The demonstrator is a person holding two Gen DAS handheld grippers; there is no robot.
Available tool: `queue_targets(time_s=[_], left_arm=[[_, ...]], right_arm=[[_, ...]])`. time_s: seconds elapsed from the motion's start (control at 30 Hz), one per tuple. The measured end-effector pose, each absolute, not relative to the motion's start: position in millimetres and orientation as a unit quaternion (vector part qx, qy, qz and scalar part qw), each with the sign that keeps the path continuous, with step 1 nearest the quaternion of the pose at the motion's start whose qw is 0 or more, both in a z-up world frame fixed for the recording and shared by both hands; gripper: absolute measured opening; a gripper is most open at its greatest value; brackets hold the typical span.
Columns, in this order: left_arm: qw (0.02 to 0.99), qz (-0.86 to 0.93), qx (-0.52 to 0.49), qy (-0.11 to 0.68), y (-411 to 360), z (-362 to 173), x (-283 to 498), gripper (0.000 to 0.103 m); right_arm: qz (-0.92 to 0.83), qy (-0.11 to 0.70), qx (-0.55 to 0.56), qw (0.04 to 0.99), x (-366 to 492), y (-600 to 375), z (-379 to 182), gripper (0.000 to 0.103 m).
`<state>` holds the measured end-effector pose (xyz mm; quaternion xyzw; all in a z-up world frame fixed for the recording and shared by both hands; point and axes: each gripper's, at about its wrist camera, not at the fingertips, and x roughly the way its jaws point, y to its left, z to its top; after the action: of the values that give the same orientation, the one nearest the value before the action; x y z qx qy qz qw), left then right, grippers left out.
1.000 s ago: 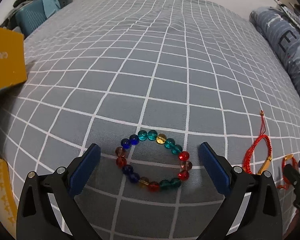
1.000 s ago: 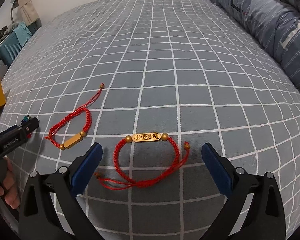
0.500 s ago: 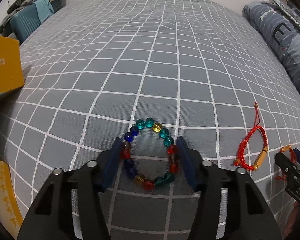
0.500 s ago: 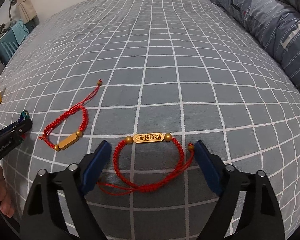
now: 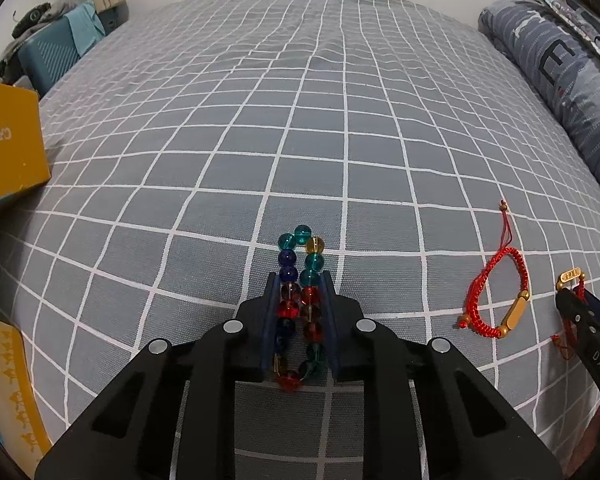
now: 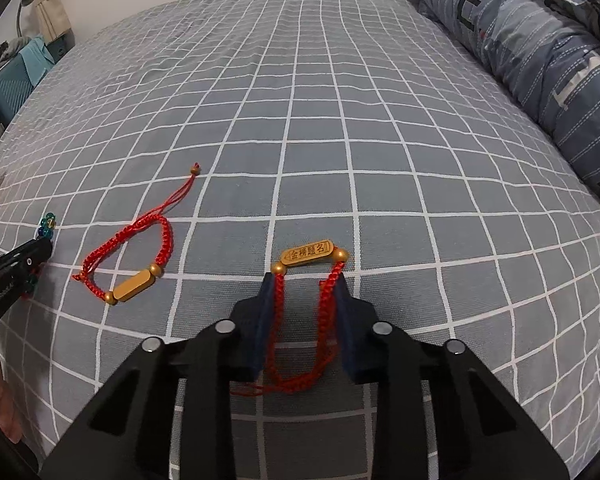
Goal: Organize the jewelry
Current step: 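Grasp the multicolour bead bracelet with the left tool while the right tool grasps a red string bracelet, then lift both bracelets and carry them over the white box with both tools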
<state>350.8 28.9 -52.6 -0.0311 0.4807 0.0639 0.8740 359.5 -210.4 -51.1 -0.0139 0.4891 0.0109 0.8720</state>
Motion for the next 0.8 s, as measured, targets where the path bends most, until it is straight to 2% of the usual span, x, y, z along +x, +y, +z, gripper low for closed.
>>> queue_targets(time_s=[0.03, 0.07, 0.1, 0.37, 0.57, 0.8], left_arm=[[0.875, 0.063, -0.032, 0.480, 29.7, -52.3, 350.4, 0.019], [0.875, 0.063, -0.033, 0.479, 29.5, -51.9, 350.0, 0.019], [0.875, 0.062, -0.034, 0.478, 29.9, -51.4, 349.5, 0.019], [0.876, 0.060, -0.039, 0.477, 29.2, -47.8, 347.0, 0.018], [0.879, 0.055, -0.038, 0.473, 28.8, -42.4, 343.2, 0.010], [0.879, 0.046, -0.045, 0.473, 31.0, -36.5, 340.3, 0.009]], right_arm=[[0.010, 0.488, -0.015, 0.872, 359.7, -210.3, -51.0, 0.018], [0.009, 0.488, -0.016, 0.873, 359.9, -209.8, -50.9, 0.011], [0.009, 0.488, -0.018, 0.873, 359.8, -209.2, -51.1, 0.009], [0.009, 0.487, -0.014, 0.873, 358.6, -211.6, -49.2, 0.009], [0.005, 0.486, -0.012, 0.874, 355.6, -212.8, -45.8, 0.009], [0.002, 0.484, -0.013, 0.875, 350.6, -212.8, -38.1, 0.009]])
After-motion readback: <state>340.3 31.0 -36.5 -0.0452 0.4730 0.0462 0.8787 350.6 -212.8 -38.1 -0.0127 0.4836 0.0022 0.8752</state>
